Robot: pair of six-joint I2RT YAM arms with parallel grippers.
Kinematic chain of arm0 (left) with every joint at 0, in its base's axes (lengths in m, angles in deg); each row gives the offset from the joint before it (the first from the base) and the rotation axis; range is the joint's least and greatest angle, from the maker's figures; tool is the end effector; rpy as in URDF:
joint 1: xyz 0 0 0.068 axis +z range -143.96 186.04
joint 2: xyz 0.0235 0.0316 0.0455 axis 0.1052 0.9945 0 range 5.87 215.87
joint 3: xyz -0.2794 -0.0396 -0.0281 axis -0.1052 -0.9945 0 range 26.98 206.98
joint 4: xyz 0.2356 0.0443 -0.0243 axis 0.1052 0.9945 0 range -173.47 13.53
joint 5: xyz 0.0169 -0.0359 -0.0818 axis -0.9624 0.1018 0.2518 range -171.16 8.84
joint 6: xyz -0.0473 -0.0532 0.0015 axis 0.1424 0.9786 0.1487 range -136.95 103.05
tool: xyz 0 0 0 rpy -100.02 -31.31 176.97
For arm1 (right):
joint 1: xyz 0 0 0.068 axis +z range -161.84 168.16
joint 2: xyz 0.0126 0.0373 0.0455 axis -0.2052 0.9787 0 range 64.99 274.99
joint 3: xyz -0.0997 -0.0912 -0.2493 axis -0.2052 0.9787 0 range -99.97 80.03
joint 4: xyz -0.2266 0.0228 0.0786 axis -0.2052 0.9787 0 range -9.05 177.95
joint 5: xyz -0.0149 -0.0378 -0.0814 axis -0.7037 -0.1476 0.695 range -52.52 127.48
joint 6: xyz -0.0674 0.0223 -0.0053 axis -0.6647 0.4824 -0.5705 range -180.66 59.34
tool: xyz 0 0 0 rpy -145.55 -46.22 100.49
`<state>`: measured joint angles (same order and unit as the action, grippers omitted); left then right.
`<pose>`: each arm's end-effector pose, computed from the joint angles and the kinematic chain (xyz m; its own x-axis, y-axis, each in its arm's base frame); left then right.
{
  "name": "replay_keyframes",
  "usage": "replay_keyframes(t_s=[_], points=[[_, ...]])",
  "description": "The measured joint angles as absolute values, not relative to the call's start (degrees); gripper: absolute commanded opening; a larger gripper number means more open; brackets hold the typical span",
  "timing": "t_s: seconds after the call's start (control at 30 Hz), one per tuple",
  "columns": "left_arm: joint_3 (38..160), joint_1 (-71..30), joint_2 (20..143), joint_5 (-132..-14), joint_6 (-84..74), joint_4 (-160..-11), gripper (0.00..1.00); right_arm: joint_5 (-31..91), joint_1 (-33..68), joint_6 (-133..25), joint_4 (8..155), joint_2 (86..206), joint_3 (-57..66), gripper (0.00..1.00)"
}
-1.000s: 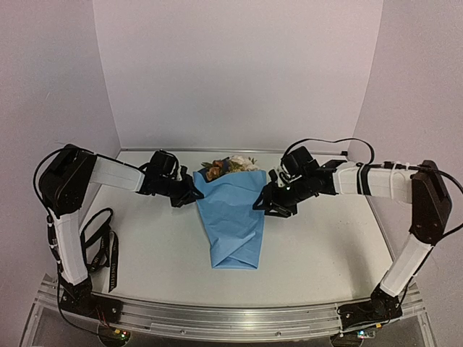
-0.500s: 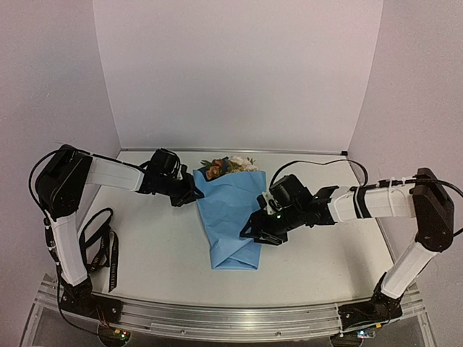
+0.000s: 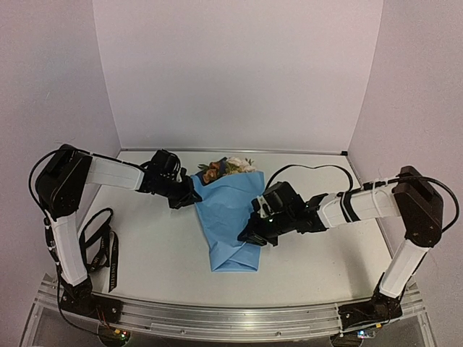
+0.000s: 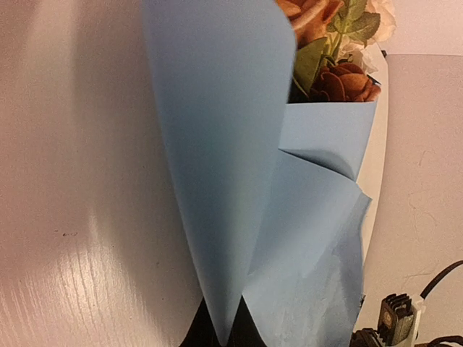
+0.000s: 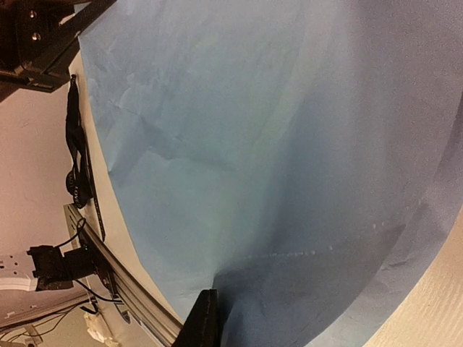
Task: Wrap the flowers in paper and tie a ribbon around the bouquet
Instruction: Press the fold line of the folded wrapping paper.
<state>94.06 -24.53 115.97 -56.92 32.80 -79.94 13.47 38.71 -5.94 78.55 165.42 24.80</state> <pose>0.3376 -0.2273 0.1712 -0.9434 -0.2511 -0.2168 -0.0204 0.6962 -0.7175 0.2123 0.2956 0.1816 -0.9800 -0.0175 -0.1981 -0.1647 0.6303 0.7587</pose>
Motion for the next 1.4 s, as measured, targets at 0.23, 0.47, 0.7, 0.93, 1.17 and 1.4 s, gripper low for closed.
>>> replay_keyframes(t_s=[0.23,0.47,0.7,0.93,1.17,1.4], points=[[100.7,-24.2,117.4,-54.6,27.2,-72.0,0.00,12.1,38.9,-10.3,79.3,165.4,25.0,0.00],[102.6,-24.2,119.4,-50.9,24.0,-67.9,0.00,12.4,38.8,-17.1,84.5,164.0,24.9,0.12],[96.7,-22.8,118.5,-54.3,27.9,-71.7,0.00,12.5,40.5,-19.5,91.7,163.1,24.9,0.40],[90.9,-22.9,115.2,-57.4,34.0,-73.7,0.00,18.0,46.3,-19.5,90.5,159.2,28.3,0.45],[90.3,-24.1,112.5,-57.9,37.4,-74.6,0.00,24.8,53.0,-23.7,92.6,156.9,27.0,0.44],[90.4,-25.7,112.5,-57.2,38.1,-73.3,0.00,28.1,54.4,-26.9,92.3,162.7,23.2,0.43]])
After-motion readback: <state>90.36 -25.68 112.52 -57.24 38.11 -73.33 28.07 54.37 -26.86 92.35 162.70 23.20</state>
